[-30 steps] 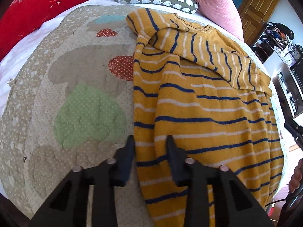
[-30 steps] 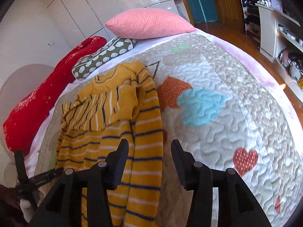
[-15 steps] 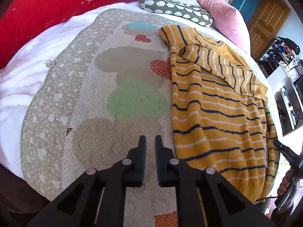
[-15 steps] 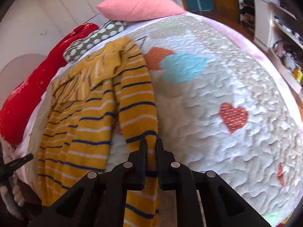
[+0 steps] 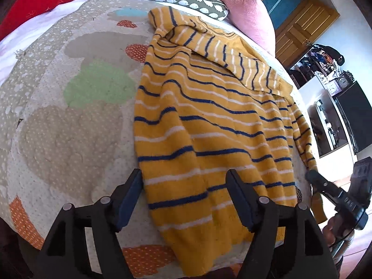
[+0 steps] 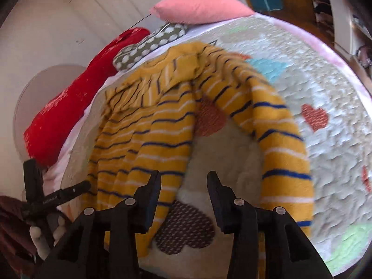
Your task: Fold small clothes
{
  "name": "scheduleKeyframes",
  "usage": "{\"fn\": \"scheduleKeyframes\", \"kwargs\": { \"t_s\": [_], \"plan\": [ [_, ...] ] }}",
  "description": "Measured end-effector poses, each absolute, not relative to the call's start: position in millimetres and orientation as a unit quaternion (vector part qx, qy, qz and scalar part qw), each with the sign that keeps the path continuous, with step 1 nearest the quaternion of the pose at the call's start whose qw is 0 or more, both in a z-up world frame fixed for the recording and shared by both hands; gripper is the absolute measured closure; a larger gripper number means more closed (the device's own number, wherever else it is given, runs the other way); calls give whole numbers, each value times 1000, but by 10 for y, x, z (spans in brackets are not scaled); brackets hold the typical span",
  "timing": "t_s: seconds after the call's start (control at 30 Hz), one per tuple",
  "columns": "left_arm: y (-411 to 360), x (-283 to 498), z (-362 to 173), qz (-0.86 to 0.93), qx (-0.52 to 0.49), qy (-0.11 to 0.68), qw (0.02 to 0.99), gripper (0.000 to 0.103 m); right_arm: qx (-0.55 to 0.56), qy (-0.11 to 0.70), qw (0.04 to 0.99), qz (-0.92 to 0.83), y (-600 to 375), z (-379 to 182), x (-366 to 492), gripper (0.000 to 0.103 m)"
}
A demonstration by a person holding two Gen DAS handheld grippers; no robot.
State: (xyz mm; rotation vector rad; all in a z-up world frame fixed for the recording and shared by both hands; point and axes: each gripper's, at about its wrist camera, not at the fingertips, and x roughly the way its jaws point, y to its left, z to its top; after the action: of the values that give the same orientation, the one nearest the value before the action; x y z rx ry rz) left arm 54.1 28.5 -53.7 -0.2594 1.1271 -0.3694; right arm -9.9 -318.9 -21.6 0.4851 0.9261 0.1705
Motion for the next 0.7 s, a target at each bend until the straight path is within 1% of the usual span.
{"fn": "scheduleKeyframes", "kwargs": {
  "t_s": [0.07, 0.1, 0.13, 0.17, 0.2, 0.23, 0.33, 0.47, 0.67, 0.7],
  "plan": [
    [196, 476, -547, -166, -108, 531, 824, 30, 222, 456, 857, 93, -2991, -338, -56, 59],
    [156, 455, -550, -161, -98, 532, 825, 35, 223, 461, 853, 99, -2917, -387, -43, 59],
    [118, 437, -546, -153, -84, 533, 828, 46, 227, 465, 849, 107, -2848, -432, -30, 59],
    [92, 428, -546, -146, -69, 535, 829, 86, 224, 467, 848, 110, -2783, -471, -24, 61],
    [86, 435, -548, -139, -60, 541, 827, 93, 215, 466, 851, 111, -2726, -484, -19, 81],
    [123, 438, -533, -139, -72, 541, 826, 93, 209, 469, 851, 115, -2687, -497, -13, 93],
    [253, 397, -419, -123, -80, 531, 834, 93, 231, 462, 848, 119, -2771, -444, -49, 94],
    [403, 255, -270, -117, -73, 518, 844, 93, 216, 452, 859, 105, -2928, -312, -219, 95],
    [401, 156, -434, -118, -45, 531, 838, 92, 230, 466, 849, 94, -3082, -463, -337, 92],
    [407, 159, -441, -124, -46, 532, 836, 90, 238, 462, 849, 98, -3115, -456, -352, 92]
  ]
}}
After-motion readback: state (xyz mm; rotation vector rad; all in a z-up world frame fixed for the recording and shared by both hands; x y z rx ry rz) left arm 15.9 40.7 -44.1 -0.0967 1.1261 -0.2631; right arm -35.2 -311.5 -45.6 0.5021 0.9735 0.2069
